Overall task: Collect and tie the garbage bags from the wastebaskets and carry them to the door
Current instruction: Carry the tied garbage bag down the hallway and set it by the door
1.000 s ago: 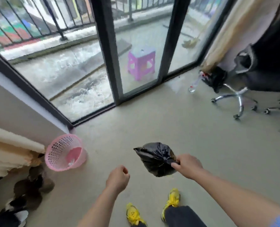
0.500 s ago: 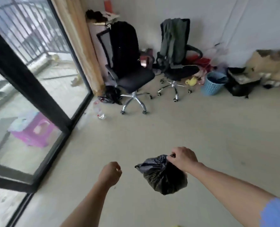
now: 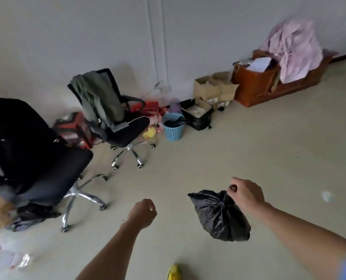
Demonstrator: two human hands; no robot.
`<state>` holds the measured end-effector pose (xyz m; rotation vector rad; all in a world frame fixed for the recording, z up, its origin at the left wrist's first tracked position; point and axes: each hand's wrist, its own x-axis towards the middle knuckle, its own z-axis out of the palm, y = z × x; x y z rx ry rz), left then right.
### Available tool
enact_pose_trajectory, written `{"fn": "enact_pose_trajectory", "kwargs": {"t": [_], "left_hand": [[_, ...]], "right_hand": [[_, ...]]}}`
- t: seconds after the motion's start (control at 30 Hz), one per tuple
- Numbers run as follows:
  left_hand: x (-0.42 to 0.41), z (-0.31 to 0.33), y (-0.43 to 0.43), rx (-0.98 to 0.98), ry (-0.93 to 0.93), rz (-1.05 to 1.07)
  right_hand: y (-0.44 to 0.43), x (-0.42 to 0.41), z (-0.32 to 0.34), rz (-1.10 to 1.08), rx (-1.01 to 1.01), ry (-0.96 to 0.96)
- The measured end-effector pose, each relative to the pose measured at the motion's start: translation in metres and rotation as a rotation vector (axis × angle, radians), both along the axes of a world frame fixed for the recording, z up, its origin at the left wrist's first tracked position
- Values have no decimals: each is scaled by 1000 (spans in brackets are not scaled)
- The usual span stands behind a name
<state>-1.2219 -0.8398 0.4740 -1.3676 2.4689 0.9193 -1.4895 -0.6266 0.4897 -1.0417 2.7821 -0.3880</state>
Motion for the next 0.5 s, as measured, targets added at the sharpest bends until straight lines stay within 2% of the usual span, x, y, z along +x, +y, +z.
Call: {"fn": "enact_pose_trajectory", "kwargs": {"t": [0.27, 0.5], "left_hand": [[-260, 36, -113, -89, -24, -390], [-488, 29, -126, -38, -14, -580]], "right_hand": [[-31, -179, 38, -418, -135, 24], [-35, -357, 28, -547, -189, 23]]}}
